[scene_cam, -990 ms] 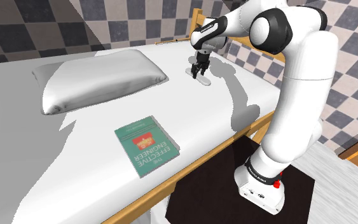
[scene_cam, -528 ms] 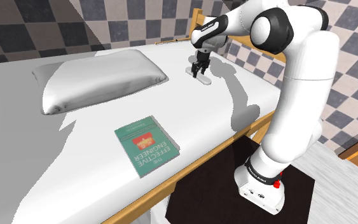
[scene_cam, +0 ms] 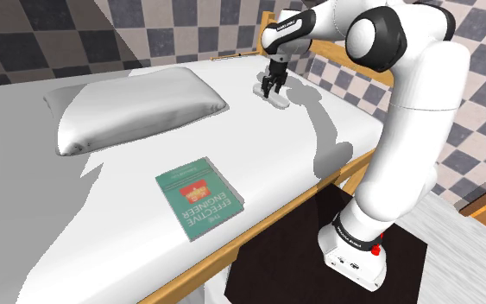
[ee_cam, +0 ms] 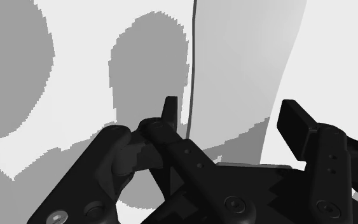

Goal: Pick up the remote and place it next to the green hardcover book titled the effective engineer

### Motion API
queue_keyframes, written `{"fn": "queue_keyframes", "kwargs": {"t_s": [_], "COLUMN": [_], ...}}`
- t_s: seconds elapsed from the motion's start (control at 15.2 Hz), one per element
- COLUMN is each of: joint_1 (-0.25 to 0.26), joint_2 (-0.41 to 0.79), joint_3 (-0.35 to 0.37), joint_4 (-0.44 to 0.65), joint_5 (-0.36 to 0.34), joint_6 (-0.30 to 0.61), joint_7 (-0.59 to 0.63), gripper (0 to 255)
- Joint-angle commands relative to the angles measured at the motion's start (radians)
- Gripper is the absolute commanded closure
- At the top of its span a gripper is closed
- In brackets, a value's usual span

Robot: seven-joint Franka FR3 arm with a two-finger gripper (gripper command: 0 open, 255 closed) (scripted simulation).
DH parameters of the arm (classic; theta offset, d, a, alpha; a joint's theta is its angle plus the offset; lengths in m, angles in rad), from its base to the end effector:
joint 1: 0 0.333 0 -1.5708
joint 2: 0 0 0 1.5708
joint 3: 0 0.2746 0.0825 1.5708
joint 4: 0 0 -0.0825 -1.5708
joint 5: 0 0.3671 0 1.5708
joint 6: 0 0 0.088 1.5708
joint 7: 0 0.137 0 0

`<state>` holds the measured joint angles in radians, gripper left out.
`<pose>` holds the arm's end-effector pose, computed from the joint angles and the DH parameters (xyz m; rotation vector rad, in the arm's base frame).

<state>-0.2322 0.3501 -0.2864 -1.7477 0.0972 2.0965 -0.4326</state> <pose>0.5452 -0.2925 0.3200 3.1185 -0.1828 0.0109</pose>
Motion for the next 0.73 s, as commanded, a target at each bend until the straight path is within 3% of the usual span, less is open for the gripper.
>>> {"fn": "queue_keyframes", "kwargs": {"t_s": [0.0,0.4,0.66], "joint_1": [0.002,0.003,0.067], "joint_2": [-0.012,-0.036,-0.134], "joint_3": [-0.001,-0.005,0.014], "joint_4": [0.012,0.054,-0.079], "joint_5": [-0.004,-0.013,-0.048], "joint_6": [-0.023,-0.088,-0.049], "joint_7": [0.003,0.009,0.097], "gripper": [255,255,255]}}
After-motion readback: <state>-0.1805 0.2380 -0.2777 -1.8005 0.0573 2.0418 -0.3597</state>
